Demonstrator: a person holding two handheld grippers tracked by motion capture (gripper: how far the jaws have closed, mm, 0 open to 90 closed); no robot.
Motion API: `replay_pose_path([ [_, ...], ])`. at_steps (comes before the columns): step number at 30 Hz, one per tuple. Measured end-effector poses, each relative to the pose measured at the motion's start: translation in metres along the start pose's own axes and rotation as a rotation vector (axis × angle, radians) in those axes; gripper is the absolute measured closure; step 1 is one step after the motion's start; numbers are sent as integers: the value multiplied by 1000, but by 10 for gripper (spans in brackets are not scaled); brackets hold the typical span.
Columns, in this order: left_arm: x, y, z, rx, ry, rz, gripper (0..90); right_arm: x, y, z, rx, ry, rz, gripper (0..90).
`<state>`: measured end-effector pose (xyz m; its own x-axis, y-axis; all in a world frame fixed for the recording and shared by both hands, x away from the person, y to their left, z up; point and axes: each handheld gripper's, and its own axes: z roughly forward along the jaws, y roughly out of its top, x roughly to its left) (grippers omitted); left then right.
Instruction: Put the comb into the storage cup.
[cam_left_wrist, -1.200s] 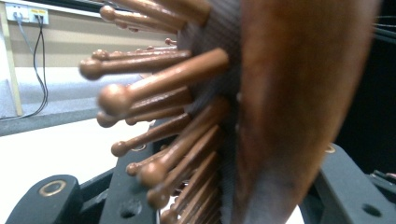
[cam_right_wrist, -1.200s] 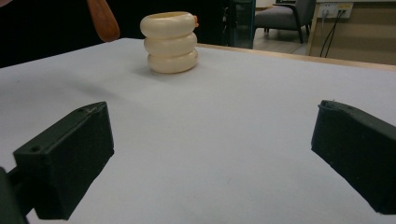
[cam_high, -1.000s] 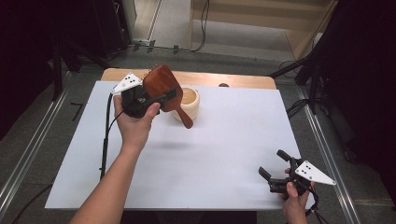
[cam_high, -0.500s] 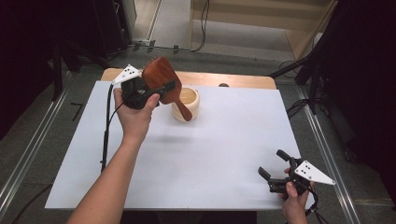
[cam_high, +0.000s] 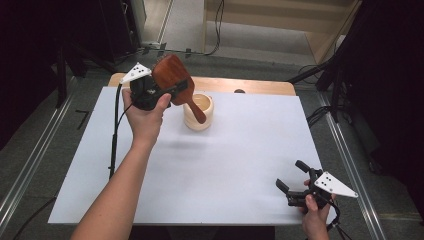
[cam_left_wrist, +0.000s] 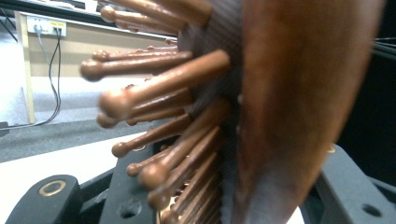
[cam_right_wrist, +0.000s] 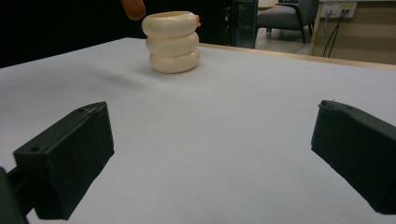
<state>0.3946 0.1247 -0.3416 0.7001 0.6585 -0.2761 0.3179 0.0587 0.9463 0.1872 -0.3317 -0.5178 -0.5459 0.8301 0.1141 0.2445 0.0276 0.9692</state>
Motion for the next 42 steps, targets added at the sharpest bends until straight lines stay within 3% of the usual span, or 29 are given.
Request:
replay_pose_path([
  [18,18,11,13,-21,46,-20,561,1,0,1,5,3,-1,0],
  [29,28,15,23,-33,105,-42,561,1,0,1,3,6,-2,0],
  [36,33,12,30,-33,144,-43,561,0,0,0,0,8,1,0],
  [42,36,5,38,-17,153,-46,560,0,0,0,-2,8,3,0],
])
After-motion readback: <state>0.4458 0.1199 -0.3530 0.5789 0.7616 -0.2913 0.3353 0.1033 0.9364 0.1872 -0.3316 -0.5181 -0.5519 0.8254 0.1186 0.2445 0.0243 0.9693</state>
